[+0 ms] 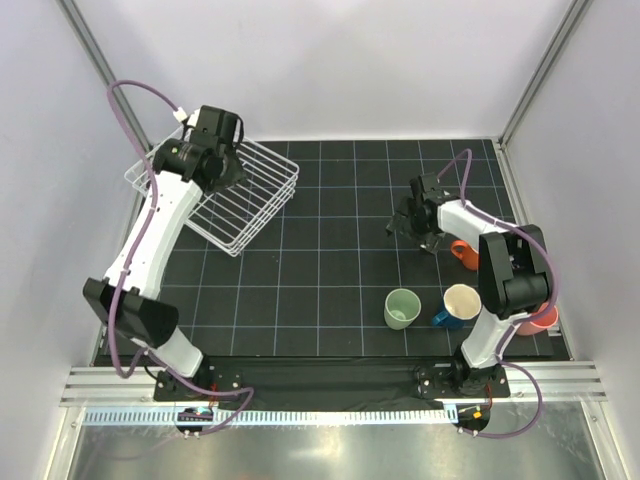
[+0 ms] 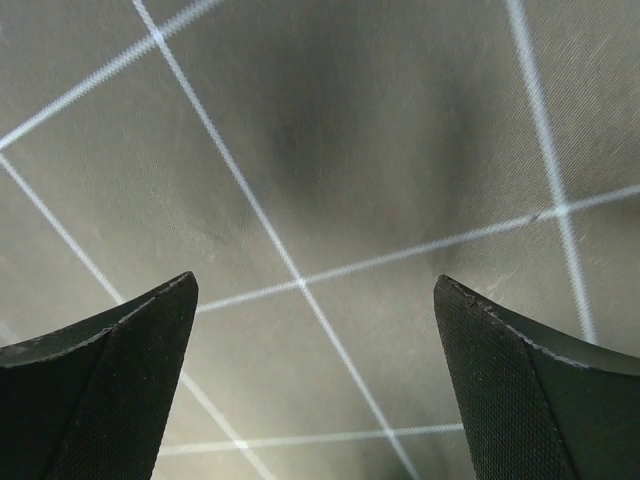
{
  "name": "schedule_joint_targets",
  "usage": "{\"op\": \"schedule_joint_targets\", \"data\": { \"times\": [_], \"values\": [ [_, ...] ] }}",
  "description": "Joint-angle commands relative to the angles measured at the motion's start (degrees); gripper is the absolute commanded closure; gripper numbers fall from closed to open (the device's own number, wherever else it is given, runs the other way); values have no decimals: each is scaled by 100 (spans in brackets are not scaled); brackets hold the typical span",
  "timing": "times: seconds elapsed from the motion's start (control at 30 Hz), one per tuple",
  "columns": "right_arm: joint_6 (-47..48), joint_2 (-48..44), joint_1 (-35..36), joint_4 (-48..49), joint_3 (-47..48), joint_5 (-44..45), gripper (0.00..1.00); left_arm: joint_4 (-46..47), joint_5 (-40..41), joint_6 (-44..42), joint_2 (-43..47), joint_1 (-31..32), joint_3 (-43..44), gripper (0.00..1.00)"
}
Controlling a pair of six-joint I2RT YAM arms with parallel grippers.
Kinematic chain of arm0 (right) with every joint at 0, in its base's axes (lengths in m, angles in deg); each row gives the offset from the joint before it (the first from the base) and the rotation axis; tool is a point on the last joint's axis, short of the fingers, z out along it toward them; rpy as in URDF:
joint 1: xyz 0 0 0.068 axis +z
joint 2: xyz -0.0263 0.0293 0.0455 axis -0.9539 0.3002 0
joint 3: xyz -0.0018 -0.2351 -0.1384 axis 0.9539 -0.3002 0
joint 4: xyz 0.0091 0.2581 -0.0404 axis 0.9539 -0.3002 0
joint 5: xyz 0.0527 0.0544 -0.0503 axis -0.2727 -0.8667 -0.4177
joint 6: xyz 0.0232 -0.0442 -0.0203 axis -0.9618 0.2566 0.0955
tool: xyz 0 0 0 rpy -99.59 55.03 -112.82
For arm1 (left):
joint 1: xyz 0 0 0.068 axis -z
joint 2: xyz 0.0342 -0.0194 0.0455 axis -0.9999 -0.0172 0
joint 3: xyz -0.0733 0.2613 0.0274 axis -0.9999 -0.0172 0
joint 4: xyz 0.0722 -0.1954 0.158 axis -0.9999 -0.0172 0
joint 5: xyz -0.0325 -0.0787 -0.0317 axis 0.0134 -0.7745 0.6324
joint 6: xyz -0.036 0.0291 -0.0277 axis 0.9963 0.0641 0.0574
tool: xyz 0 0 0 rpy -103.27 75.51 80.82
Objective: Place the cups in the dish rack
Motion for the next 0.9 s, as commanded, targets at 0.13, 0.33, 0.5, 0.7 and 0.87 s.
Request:
{"op": "schedule_joint_targets", "data": {
  "times": [0.13,0.33,0.5,0.7,0.87],
  "values": [
    [503,392,329,366,347,1438,0,151,-422,53,-973,-603,931,100],
    [608,551,374,743,365,1711,0,274,-589,-44,-1632,-840,1406,100],
    [916,525,488,910,636,1905,0,371,-721,-88,-1967,-1007,1547,100],
    [1021,675,506,507,1181,2019,0,380,-852,-150,-2468,-1086,1924,100],
    [1197,157,532,384,1243,1862,0,415,-1011,-176,-2925,-1086,2399,100]
  ]
}}
